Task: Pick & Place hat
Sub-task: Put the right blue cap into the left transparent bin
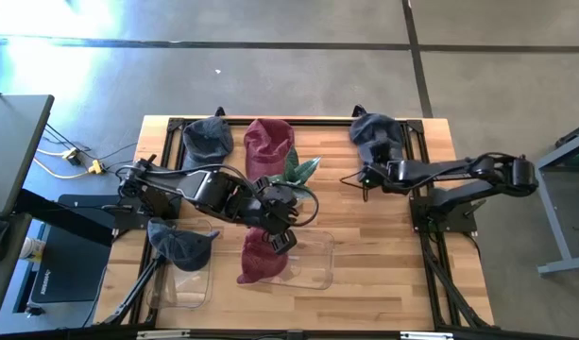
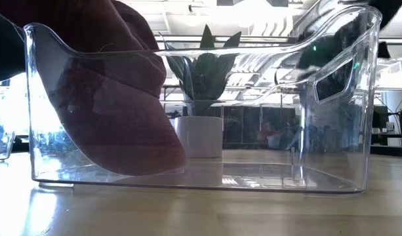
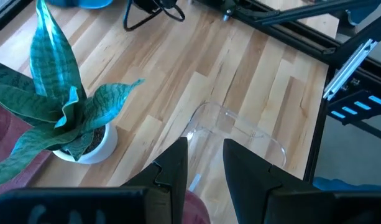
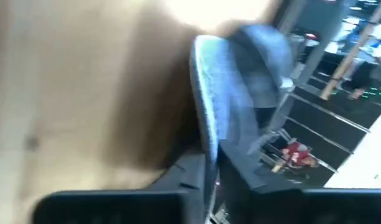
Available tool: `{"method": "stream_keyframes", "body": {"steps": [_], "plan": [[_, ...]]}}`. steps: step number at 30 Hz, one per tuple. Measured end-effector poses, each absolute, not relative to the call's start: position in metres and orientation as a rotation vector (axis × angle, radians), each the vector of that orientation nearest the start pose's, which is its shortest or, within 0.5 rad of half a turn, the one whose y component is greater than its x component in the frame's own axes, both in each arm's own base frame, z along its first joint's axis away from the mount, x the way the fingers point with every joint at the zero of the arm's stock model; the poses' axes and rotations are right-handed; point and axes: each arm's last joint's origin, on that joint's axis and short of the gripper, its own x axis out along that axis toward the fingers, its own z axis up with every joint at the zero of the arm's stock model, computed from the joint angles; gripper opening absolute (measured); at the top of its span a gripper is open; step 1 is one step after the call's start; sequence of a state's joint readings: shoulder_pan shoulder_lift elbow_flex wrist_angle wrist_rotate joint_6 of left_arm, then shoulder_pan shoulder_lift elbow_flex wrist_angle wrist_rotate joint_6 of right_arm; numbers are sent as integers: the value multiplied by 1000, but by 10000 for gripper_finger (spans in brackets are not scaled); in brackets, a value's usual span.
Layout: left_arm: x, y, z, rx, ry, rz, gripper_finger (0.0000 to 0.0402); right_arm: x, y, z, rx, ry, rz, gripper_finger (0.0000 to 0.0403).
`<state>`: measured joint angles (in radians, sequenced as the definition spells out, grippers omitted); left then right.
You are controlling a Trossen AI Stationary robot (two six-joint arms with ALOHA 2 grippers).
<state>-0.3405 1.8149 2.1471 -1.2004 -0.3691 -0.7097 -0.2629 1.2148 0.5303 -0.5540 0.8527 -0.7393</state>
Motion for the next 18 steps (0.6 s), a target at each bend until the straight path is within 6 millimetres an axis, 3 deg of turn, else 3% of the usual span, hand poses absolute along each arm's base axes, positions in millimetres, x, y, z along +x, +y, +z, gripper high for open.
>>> {"method": "stream_keyframes", "body": {"steps": [3, 10, 14, 18], "plan": [[340, -109, 424, -365, 754, 311, 98, 178, -67, 186, -904, 1515, -484, 22], [340, -109, 424, -338, 756, 304, 98, 178, -59, 276, -717, 1396, -361, 11], [340, -109, 424, -315, 755, 303, 98, 169, -51, 323, -499, 1363, -193, 13], [337, -108, 429, -289, 746, 294, 98, 164, -40, 356, -140, 1320, 100, 8]]}}
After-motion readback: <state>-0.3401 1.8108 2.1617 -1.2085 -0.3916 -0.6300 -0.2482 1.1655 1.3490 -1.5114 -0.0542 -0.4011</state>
